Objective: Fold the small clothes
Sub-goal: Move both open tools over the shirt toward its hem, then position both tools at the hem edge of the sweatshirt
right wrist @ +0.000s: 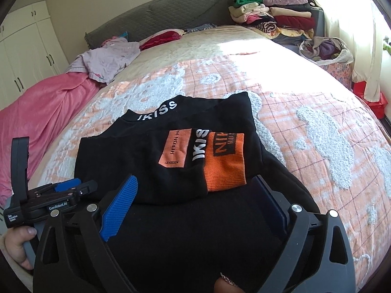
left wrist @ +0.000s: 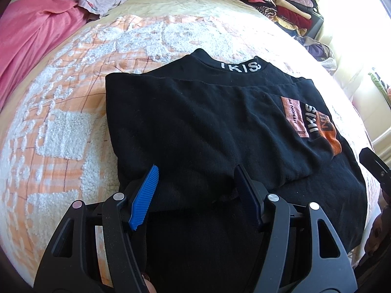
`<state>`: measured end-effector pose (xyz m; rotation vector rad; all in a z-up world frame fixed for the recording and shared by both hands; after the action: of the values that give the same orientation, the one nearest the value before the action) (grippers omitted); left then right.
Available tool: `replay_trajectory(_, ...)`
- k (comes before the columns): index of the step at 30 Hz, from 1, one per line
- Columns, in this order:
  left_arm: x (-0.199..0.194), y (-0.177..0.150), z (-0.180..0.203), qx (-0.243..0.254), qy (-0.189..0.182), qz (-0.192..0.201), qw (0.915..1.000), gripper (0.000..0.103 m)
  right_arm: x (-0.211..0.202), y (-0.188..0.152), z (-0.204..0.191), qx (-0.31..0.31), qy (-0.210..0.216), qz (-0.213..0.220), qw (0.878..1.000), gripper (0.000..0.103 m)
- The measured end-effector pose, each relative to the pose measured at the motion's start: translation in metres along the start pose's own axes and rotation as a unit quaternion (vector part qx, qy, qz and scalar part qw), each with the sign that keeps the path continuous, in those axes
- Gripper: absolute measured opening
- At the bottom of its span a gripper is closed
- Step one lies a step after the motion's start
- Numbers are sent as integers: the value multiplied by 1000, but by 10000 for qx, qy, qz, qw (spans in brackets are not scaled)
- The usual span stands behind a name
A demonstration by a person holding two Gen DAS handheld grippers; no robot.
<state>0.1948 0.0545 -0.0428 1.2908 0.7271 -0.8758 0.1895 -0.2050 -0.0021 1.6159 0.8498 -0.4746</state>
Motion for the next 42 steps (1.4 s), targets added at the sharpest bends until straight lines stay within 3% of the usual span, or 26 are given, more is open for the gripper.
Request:
replay_trajectory(18, -31, -10, 2, -64, -189, 186, 9996, 64, -26, -2, 6, -9, -63, 180, 9998, 94)
replay_trajectory(32, -60, -17, 2, -176, -183, 451, 9987, 91, -46, -6, 8, -6, -83, 354, 9993, 98)
replay_trajectory(42, -77, -25, 0, -220, -110, 584, 9980, 93, -60, -10, 6, -51, -86, 457, 9989, 98)
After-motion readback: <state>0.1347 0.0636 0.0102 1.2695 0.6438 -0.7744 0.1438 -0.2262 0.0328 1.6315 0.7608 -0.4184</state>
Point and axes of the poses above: each gripper's, at about its wrist camera, not at the fingertips, and x roughly the way its jaws point, z to its right, y to its top, the point moved 1 cm from there along x, roughly the way its jaws point, and after that the axes turned 1 degree about -z, right-handed, at the moved point
